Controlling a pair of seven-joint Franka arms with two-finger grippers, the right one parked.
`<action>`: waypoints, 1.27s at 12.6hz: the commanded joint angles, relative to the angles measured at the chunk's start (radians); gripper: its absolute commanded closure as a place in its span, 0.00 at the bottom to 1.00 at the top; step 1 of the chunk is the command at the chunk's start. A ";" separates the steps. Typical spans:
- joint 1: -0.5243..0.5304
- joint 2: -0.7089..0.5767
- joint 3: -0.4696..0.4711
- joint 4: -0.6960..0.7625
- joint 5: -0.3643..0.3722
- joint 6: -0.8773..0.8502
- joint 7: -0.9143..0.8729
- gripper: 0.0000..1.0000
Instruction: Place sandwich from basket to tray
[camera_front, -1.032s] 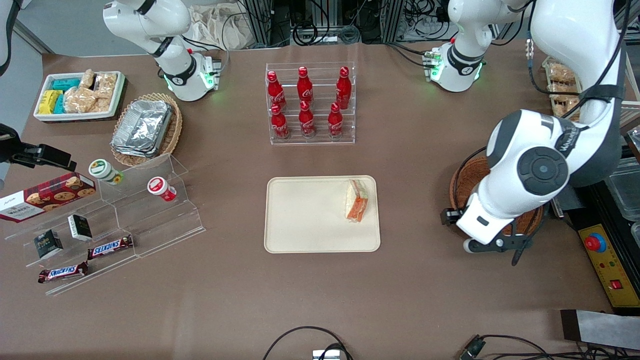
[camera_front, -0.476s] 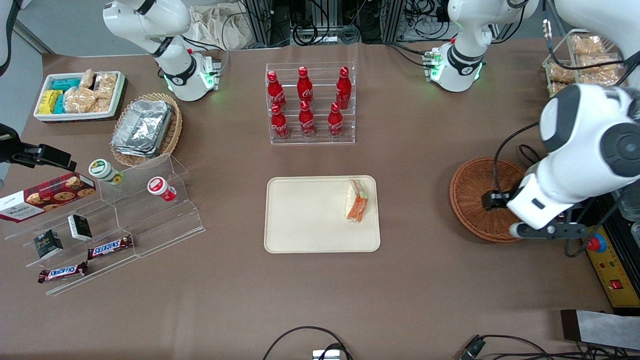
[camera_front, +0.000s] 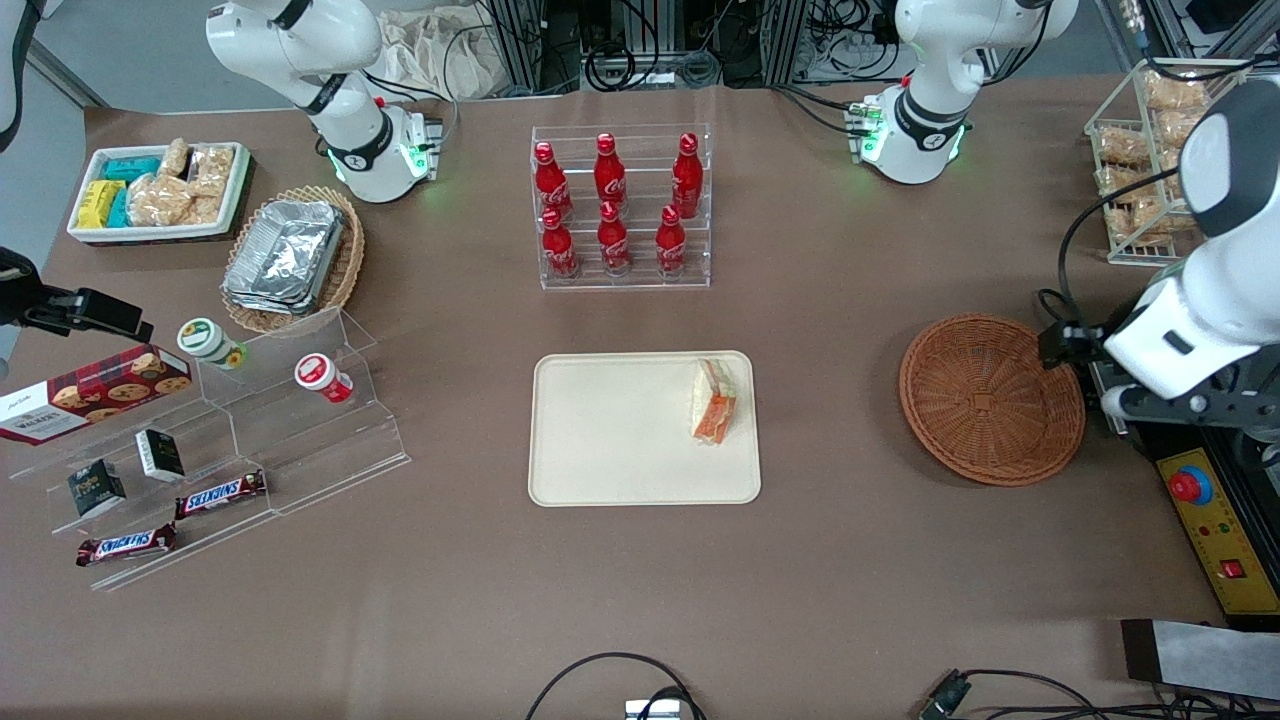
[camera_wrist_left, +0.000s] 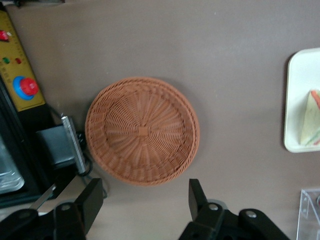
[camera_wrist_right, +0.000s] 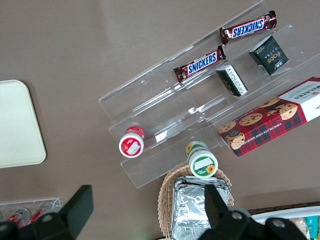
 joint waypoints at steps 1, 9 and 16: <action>-0.033 -0.081 0.038 -0.026 -0.011 -0.060 0.041 0.23; -0.028 -0.189 0.038 -0.013 -0.014 -0.143 0.030 0.00; -0.019 -0.227 0.037 -0.025 -0.016 -0.163 0.024 0.00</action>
